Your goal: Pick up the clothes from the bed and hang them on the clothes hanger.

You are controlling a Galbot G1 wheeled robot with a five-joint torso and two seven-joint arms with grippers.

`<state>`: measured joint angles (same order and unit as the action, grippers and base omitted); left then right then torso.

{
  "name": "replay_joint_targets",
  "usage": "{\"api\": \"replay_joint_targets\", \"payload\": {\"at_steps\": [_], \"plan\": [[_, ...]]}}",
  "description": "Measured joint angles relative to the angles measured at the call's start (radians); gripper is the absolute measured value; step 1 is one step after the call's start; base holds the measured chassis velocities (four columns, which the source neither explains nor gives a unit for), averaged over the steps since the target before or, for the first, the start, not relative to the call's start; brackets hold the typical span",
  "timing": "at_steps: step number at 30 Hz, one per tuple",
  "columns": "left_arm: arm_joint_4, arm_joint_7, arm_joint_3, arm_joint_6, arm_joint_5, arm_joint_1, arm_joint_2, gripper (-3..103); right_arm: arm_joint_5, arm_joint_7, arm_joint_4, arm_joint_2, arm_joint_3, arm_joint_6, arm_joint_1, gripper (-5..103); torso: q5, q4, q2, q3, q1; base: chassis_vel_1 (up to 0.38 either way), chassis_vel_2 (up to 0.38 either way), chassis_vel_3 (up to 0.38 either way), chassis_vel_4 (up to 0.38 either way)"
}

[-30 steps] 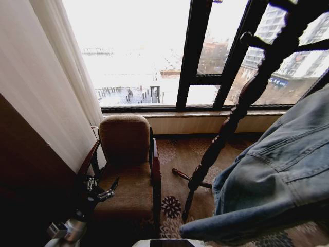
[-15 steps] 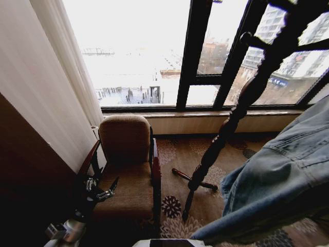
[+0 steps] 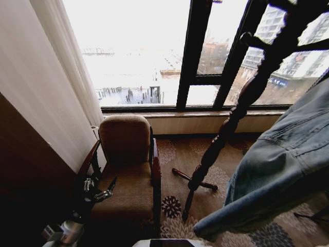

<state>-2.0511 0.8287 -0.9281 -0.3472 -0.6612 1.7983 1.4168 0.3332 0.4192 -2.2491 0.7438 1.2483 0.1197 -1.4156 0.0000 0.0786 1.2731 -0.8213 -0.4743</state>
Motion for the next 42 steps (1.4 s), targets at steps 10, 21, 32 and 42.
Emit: {"api": "replay_joint_targets", "payload": {"at_steps": [10, 21, 32, 42], "plan": [[0.003, 0.001, 0.004, 0.001, 0.000, -0.009, 0.000, 100, 0.000, 0.001, 0.059, -0.023, -0.017, 0.000, 0.037, 20, 0.0000, 0.0002, 0.000, 0.000, 0.000, 0.000, 0.000, 0.000, 0.000], [-0.013, 0.001, 0.007, 0.011, -0.009, -0.001, 0.011, 100, 0.002, 0.004, 0.107, -0.050, -0.058, -0.004, 0.083, 20, 0.0000, 0.0001, 0.000, 0.000, 0.000, 0.000, 0.000, 0.000, 0.000], [-0.025, 0.003, -0.003, 0.013, -0.012, 0.010, 0.017, 100, 0.010, -0.009, 0.184, -0.075, -0.094, -0.014, 0.144, 20, 0.0001, 0.0002, 0.000, 0.000, 0.000, 0.000, 0.000, 0.000, 0.000], [-0.028, 0.006, -0.005, 0.014, -0.012, 0.018, 0.024, 100, 0.011, -0.015, 0.229, -0.088, -0.145, -0.016, 0.185, 20, 0.0000, 0.0001, 0.000, 0.000, 0.000, 0.000, 0.000, 0.000, 0.000]]}}
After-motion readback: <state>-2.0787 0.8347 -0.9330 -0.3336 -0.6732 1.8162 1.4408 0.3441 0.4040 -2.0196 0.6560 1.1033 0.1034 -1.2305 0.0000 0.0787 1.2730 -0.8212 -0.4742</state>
